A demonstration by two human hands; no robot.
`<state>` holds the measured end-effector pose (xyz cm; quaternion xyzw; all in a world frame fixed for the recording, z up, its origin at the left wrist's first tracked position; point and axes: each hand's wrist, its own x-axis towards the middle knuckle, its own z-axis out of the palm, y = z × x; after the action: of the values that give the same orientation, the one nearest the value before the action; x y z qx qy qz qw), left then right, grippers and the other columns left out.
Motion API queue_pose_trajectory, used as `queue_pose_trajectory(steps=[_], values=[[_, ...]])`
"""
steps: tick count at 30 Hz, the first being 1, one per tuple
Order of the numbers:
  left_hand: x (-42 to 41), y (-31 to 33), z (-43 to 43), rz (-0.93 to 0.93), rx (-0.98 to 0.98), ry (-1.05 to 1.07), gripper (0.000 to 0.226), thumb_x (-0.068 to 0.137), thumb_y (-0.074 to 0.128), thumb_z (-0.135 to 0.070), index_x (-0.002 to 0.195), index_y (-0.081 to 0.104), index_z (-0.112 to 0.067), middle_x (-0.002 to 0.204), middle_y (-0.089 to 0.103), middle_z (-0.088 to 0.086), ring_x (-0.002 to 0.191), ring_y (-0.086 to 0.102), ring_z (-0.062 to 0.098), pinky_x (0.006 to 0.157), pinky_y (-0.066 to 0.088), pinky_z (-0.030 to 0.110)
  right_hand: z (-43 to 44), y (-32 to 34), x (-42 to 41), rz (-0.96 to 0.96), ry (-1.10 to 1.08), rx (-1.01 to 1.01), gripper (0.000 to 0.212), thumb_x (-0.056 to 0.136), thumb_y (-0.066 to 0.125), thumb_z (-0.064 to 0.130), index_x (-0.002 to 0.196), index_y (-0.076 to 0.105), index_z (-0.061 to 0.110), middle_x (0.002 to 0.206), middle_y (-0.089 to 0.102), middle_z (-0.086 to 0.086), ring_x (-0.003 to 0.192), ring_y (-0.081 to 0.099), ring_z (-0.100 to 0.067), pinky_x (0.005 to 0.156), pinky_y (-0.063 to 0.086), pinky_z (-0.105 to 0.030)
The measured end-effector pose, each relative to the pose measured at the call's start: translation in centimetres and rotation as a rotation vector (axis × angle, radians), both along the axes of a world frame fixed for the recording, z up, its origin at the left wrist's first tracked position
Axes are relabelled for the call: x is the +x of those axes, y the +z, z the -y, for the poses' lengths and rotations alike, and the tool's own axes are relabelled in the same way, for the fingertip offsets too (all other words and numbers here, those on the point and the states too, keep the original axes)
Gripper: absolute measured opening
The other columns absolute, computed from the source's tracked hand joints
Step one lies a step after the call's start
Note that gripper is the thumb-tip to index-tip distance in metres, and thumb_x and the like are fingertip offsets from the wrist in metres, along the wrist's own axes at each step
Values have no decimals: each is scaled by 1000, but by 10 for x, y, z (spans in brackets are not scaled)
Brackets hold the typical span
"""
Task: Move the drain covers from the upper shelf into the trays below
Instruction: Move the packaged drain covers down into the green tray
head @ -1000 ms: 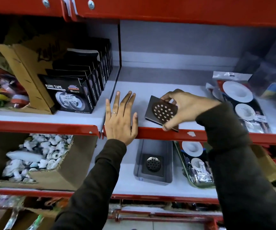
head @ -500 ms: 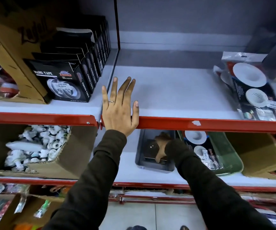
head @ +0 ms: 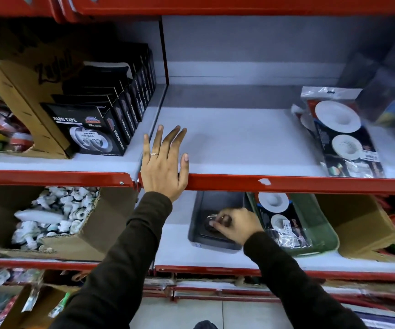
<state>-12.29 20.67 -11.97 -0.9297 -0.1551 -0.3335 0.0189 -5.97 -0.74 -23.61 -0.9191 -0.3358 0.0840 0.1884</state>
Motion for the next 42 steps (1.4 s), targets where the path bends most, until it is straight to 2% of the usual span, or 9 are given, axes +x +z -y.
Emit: queue_pose_trajectory(steps=[5, 10, 13, 17, 22, 27, 34, 38, 42], values=[[-3, 13, 36, 17, -181, 28, 62, 99, 27, -51, 150, 37, -18, 152, 46, 0, 151, 30, 24, 126, 7, 52, 57, 72, -15, 396, -45, 645, 52, 88, 65, 51, 51, 40, 24, 43, 37, 9, 41, 38, -6, 45, 38, -25], [48, 49, 151, 47, -343, -79, 53, 98, 29, -52, 141, 50, -28, 143, 56, -6, 139, 45, 22, 123, 12, 57, 141, 159, 51, 566, -351, 752, 22, 97, 52, 37, 85, 64, 23, 85, 65, -3, 82, 60, -27, 77, 48, -44], [95, 65, 215, -154, -449, -145, 50, 98, 33, -49, 133, 61, -26, 144, 56, -4, 138, 46, 22, 125, 4, 56, 195, 177, 104, 408, -722, 378, 39, 97, 49, 37, 131, 58, 19, 137, 54, -12, 128, 47, -35, 109, 29, -51], [131, 67, 268, -503, -533, -100, 51, 100, 30, -44, 111, 71, -16, 128, 62, 10, 129, 50, 34, 124, -3, 56, 221, 173, 136, 146, -733, 0, 43, 97, 44, 41, 130, 61, 19, 144, 50, -16, 136, 42, -36, 117, 20, -55], [141, 75, 291, -318, -603, -29, 35, 92, 45, -33, 112, 73, -25, 124, 64, 7, 122, 55, 36, 115, 33, 45, 233, 191, 151, -228, -532, 562, 22, 96, 51, 21, 102, 71, 24, 126, 69, -11, 123, 58, -32, 113, 38, -47], [140, 71, 302, -221, -1088, -93, 29, 91, 58, -23, 115, 73, -17, 126, 69, 8, 116, 63, 30, 104, 48, 31, 246, 180, 164, -109, -645, 14, 49, 85, 54, 46, 123, 61, 16, 137, 56, -20, 133, 46, -38, 117, 24, -51], [126, 87, 300, -38, -1488, -203, 11, 91, 61, -11, 97, 70, -6, 101, 72, 13, 75, 70, 21, 63, 62, 24, 279, 189, 168, -327, -454, 819, 14, 84, 73, 10, 96, 74, 3, 94, 69, -7, 86, 65, -18, 87, 54, -25], [69, 80, 288, -477, -1626, -387, 9, 93, 61, -4, 90, 65, -12, 85, 73, 7, 67, 74, 16, 62, 63, 27, 323, 182, 143, -814, -64, 874, 25, 79, 66, -10, 94, 72, 10, 88, 77, -4, 77, 69, -17, 63, 57, -20], [28, 16, 292, -1122, -1644, -410, 17, 93, 57, 5, 103, 71, 3, 95, 78, 19, 84, 79, 20, 82, 63, 30, 354, 128, 114, -1116, 239, 432, 46, 77, 68, -12, 119, 67, 9, 116, 72, -16, 100, 71, -24, 84, 58, -28]])
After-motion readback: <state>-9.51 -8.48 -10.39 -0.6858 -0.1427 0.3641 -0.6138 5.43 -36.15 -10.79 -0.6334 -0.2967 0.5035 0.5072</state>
